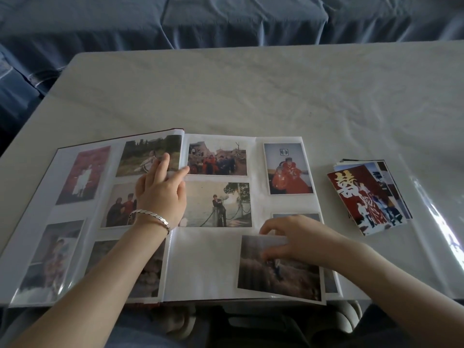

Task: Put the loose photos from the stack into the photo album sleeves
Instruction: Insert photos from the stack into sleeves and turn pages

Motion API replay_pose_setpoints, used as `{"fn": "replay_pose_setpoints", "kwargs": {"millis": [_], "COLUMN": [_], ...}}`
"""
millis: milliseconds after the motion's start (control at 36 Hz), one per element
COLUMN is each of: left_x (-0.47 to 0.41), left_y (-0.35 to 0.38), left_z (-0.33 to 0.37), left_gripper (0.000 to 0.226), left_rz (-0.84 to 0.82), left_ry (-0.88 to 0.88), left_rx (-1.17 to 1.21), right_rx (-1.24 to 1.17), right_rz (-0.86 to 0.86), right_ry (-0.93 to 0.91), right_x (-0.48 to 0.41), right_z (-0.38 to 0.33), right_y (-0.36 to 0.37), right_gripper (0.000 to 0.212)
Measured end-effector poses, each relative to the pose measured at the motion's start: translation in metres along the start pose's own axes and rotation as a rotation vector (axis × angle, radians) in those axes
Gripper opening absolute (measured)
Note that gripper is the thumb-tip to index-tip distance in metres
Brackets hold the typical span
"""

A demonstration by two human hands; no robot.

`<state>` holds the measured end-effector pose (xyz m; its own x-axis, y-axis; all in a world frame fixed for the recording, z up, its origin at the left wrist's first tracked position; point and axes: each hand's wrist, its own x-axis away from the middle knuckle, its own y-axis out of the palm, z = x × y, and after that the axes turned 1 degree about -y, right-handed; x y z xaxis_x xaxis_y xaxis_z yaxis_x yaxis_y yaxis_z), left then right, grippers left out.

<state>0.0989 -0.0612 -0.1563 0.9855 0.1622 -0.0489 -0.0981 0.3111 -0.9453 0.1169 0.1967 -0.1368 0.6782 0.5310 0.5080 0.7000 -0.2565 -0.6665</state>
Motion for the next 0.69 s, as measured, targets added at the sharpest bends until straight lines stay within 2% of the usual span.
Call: {"fn": "replay_pose_setpoints", "kwargs": {"millis": [139, 250, 472, 694], "left_x": [0.0, 0.012, 0.043, 0.045], "left_y": [-0.005, -0.009, -0.008, -0.006], "left_z": [0.0, -0.004, -0.014, -0.011], "left_gripper": [0.039, 0.042, 0.047, 0.046], "left_rz": [-0.046, -0.125, -0.148, -0.123], "left_ry": [0.027, 0.109, 0.158, 0.135], "left_rx": [-0.005, -0.054, -0.062, -0.069], "right_rx": [-0.16, -0.252, -0.46, -0.686], "right_rz": [0.05, 0.111, 0.053, 0.304], "right_ry": [0.018, 0.069, 0.151, 0.186], "right_x": [0.011, 0.026, 0.045, 0.041], "right_z": [0.016, 0.038, 0.054, 0.041], "right_y": [-0.003, -0.009, -0.017, -0.002], "right_gripper": [0.02, 0.022, 0.014, 0.01]}}
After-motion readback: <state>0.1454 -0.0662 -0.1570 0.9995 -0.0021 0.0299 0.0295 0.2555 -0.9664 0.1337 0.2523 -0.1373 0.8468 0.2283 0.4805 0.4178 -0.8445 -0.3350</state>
